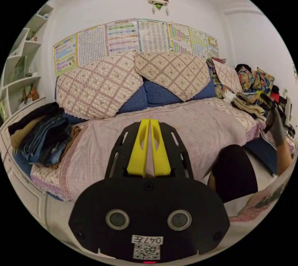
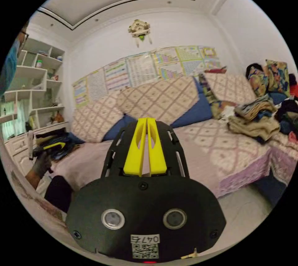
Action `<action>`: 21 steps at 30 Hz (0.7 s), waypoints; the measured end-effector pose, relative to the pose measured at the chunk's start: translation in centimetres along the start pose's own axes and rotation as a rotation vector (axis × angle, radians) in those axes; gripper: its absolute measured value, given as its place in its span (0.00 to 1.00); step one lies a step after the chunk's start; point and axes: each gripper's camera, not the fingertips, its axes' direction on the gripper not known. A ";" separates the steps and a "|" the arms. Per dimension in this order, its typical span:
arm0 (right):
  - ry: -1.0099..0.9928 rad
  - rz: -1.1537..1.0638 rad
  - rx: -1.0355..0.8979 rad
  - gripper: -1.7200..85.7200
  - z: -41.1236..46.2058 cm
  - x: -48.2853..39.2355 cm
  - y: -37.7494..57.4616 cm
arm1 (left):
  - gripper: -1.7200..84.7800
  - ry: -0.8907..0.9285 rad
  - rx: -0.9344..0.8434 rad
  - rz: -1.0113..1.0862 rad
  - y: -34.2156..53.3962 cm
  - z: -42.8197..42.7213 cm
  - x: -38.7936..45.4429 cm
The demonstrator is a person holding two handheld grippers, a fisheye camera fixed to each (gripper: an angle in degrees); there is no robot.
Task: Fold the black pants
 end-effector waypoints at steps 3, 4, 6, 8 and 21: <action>-0.211 -0.044 -0.056 0.01 4.4 -8.2 1.6 | 0.01 0.008 0.011 0.019 3.4 -2.9 -3.4; -0.344 -0.077 -0.104 0.01 6.7 -10.8 1.0 | 0.01 0.002 0.015 0.026 4.0 -3.5 -4.1; -0.507 -0.089 -0.173 0.01 10.3 -14.1 -0.7 | 0.01 -0.052 0.026 0.015 7.0 -5.8 -7.1; -0.651 -0.093 -0.203 0.01 14.8 -18.3 -2.5 | 0.01 -0.096 0.021 -0.038 9.5 -7.2 -9.7; -0.966 0.072 -0.401 0.01 41.5 -36.6 6.9 | 0.17 -0.626 -0.123 0.098 15.9 -7.6 -28.0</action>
